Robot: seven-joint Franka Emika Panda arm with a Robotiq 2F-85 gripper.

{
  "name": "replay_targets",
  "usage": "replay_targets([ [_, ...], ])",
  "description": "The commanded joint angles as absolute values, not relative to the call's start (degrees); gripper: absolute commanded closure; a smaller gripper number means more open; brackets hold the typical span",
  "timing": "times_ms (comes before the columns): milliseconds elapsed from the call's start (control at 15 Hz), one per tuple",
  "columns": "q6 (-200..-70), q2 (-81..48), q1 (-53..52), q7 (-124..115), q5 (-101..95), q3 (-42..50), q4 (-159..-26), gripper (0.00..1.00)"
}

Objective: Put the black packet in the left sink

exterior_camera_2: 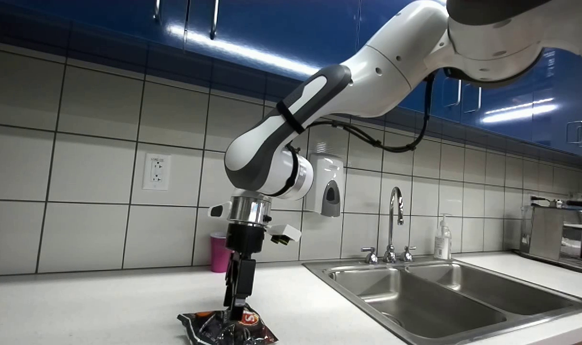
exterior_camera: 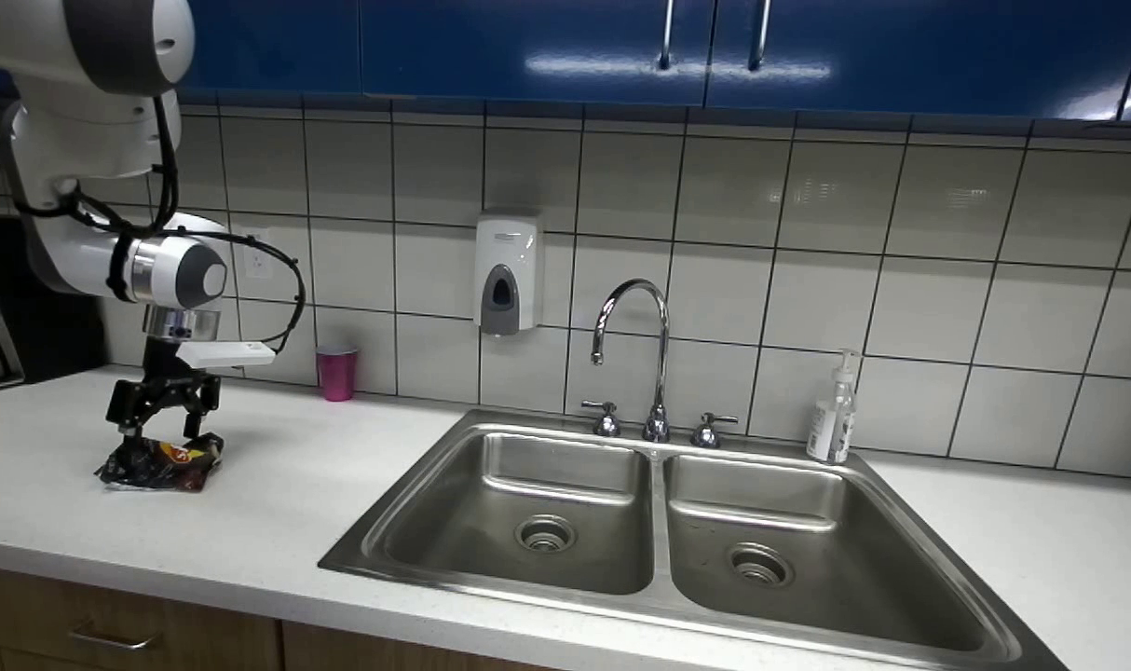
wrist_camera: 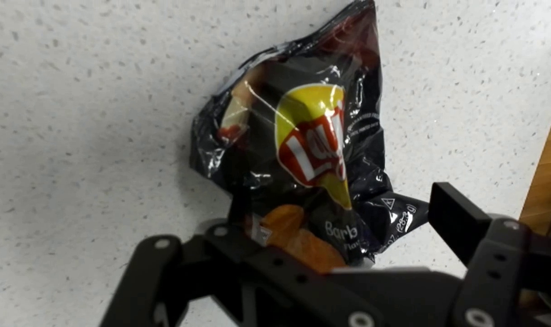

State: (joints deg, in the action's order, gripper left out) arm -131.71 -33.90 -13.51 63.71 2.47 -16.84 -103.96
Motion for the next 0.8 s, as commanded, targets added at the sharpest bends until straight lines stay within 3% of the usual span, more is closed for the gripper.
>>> replay_targets([
  [0,-131.05,-32.19,-12.82,62.29,0.89,-17.12,-105.33,0.0],
  [67,-131.08,-32.22,-12.64,62.59,1.11,-17.27,-105.34,0.0],
  [133,-131.12,-32.2,-12.54,62.69,1.21,-17.32,-105.38,0.25],
  [267,-131.07,-32.18,-12.57,62.51,1.08,-17.21,-105.25,0.33],
  [733,-130.72,-32.48,-12.46,62.45,1.31,-17.29,-104.7,0.89],
])
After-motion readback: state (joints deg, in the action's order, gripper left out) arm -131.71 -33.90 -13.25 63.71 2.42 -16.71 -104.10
